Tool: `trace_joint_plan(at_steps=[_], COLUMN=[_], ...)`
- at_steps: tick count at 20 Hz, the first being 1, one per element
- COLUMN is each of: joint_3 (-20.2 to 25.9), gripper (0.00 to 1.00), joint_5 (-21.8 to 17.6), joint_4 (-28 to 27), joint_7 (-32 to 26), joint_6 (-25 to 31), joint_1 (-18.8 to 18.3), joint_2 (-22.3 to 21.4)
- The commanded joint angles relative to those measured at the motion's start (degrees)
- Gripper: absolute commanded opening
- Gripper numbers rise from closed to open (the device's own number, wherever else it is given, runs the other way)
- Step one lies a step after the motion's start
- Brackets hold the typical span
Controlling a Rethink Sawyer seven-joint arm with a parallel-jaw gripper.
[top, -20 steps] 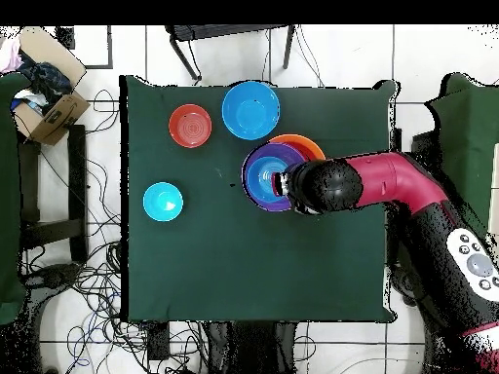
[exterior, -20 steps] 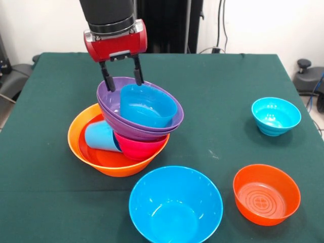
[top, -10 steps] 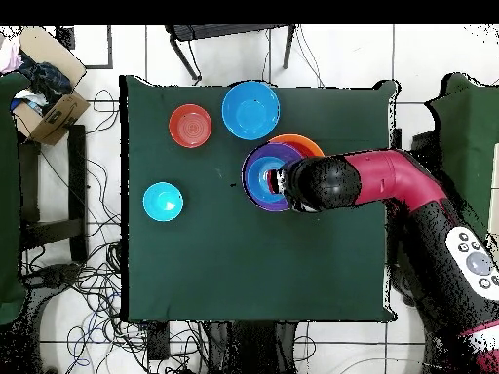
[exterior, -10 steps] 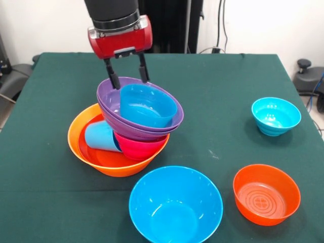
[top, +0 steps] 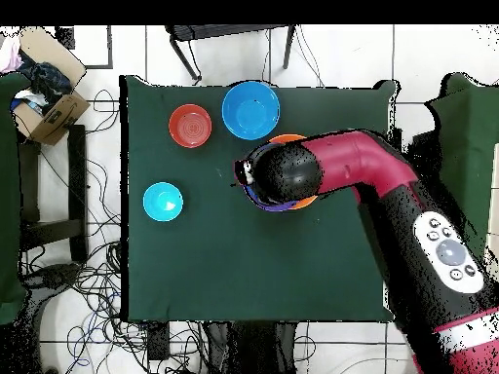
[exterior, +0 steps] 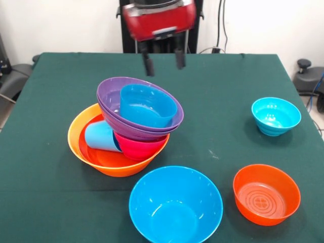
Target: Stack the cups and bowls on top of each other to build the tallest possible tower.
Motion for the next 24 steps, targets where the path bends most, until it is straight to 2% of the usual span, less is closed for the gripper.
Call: trace_joint_plan(at_steps=[1,5,10,17,24], joint_3=[-7.70,-11.42,-16.80,-21.10,-27.01], gripper=[1.00,1.00,1.00,1.00,1.00], joint_5=[-4.73,-6.23,-8.26,-7.96,-6.80], joint_4=[5.55,8.20,8.67,9.25,6.65], joint_7=[8.84,10.87,14.73,14.69,20.20], joint_6=[-4.88,-8.32,-13.50,-18.20,-22.62], joint_1=[8.96,11.49,15.59,17.95,22.57], joint_2=[-1.06,-0.80,1.09,1.99,4.10])
